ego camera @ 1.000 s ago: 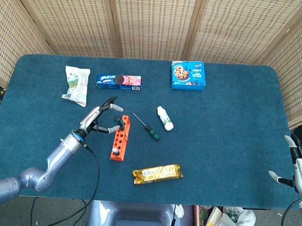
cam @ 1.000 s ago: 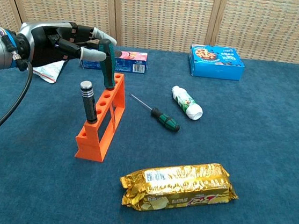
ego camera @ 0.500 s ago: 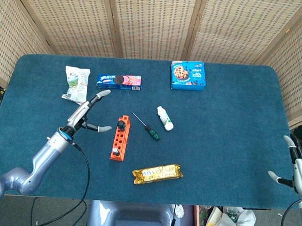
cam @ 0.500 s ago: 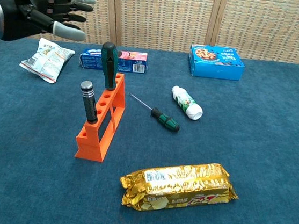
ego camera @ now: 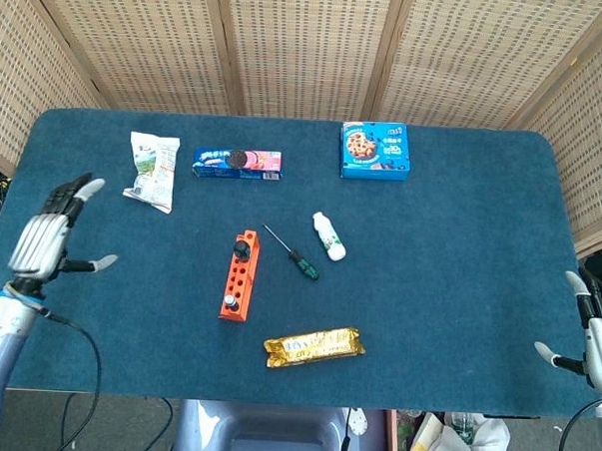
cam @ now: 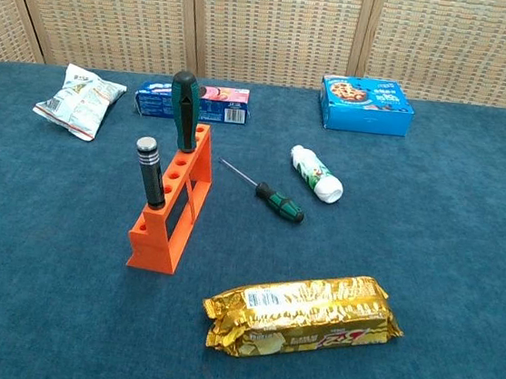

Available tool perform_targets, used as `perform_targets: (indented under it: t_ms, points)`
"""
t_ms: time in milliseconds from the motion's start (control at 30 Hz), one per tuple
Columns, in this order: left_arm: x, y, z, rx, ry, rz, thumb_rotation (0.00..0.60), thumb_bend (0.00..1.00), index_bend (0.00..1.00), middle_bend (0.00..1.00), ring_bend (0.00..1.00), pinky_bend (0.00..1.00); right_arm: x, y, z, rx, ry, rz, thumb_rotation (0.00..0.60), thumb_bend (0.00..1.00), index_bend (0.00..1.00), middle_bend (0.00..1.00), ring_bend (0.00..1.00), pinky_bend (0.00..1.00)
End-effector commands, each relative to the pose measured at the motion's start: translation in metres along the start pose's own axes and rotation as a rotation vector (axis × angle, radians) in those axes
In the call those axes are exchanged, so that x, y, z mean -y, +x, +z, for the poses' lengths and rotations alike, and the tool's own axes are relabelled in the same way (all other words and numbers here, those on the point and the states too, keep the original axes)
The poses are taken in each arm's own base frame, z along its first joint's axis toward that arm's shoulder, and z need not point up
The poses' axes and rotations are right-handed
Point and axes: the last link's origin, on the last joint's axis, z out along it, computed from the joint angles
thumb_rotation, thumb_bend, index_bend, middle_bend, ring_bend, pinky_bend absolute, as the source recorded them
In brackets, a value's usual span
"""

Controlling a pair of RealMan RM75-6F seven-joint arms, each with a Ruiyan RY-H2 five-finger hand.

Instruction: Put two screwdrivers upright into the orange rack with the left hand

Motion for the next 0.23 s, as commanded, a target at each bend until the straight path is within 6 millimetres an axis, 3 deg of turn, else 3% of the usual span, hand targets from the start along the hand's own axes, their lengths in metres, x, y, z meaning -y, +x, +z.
perform_targets:
  t_ms: [33, 233]
  points:
    - [0.028, 0.011, -0.058, -0.064, 0.128, 0.146, 0.6, 0.0, 0.0, 0.0, 0.0, 0.0, 0.001, -0.001, -0.001, -0.004, 0.001, -0.007, 0.6, 0.0, 0.0, 0.0, 0.0, 0.0]
    - [0.038, 0.008, -0.072, -0.053, 0.159, 0.135, 0.6, 0.0, 0.0, 0.0, 0.0, 0.0, 0.001, -0.003, -0.002, -0.012, 0.0, -0.033, 0.6, 0.0, 0.0, 0.0, 0.0, 0.0]
